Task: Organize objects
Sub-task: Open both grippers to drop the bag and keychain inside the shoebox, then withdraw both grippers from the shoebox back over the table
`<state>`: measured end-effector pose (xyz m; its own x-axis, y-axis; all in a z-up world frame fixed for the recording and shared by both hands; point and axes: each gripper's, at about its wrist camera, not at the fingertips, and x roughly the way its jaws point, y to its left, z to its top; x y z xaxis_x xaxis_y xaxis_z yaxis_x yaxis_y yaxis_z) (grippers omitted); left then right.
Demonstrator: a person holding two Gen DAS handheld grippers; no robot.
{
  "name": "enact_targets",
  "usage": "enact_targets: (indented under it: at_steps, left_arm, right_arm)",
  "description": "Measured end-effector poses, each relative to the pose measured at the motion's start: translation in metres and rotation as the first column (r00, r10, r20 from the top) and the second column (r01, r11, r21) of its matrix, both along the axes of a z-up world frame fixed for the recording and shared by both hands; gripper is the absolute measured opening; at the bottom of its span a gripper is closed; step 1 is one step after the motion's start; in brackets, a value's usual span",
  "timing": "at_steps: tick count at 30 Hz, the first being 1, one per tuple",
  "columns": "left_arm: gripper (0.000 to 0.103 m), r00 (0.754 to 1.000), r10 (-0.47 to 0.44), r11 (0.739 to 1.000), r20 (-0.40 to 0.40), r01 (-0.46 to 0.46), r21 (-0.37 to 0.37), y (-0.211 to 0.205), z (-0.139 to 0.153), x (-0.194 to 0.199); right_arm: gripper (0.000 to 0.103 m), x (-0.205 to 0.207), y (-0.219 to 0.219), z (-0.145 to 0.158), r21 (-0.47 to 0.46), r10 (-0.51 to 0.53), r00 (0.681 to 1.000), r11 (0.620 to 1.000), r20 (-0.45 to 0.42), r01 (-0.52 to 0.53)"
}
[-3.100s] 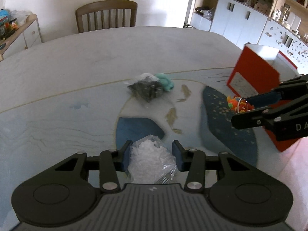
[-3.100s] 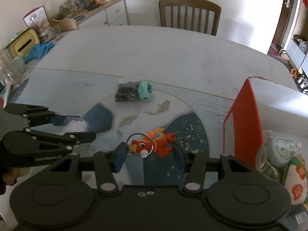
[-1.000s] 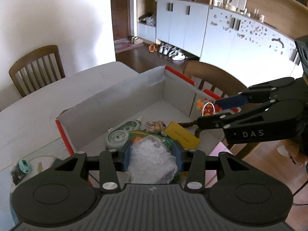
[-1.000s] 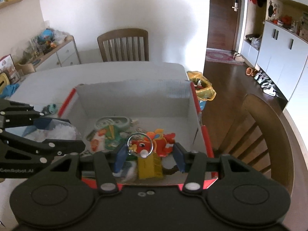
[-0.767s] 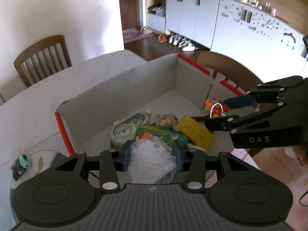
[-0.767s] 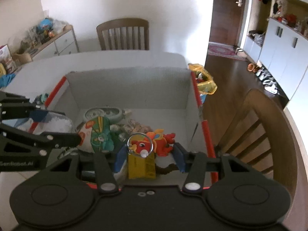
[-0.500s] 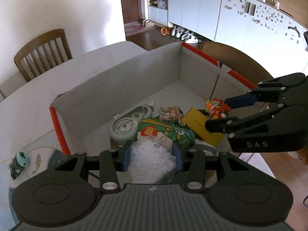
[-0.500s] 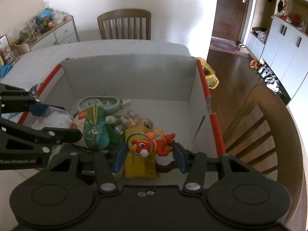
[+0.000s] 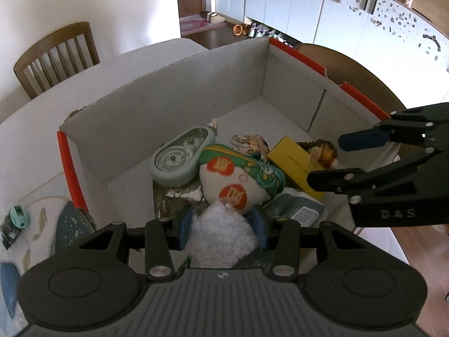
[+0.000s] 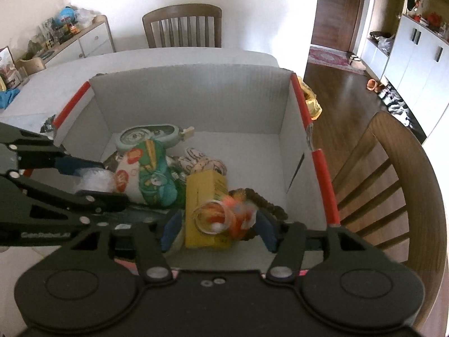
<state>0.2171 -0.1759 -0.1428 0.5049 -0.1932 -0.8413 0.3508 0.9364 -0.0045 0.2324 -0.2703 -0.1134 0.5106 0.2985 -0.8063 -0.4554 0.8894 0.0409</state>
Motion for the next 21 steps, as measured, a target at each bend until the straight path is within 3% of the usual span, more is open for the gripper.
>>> enact_targets:
  at_steps: [10, 15, 18, 21]
  left_arm:
    - [0.045, 1.0, 0.007, 1.0, 0.015, -0.007, -0.01, 0.003, 0.002, -0.006]
    - [0.059, 0.999, -0.003, 0.999, 0.046, 0.005, -0.039, 0.006, 0.01, -0.013]
    - [0.06, 0.998, -0.004, 0.998, 0.059, 0.007, -0.056, 0.009, 0.014, -0.017]
    - [0.06, 0.997, -0.001, 0.997, 0.076, 0.006, -0.071, 0.014, 0.021, -0.022]
  right_arm:
    - [0.062, -0.011, -0.006, 0.023, 0.036, 0.001, 0.999, 0.999, 0.036, -0.002]
    - [0.063, -0.017, -0.004, 0.035, 0.048, 0.006, 0.998, 0.999, 0.059, -0.008]
    - [0.074, -0.021, -0.001, 0.042, 0.051, 0.003, 0.997, 0.999, 0.077, -0.007]
    - [0.075, -0.025, 0.0, 0.048, 0.062, -0.003, 0.996, 0.998, 0.088, -0.003]
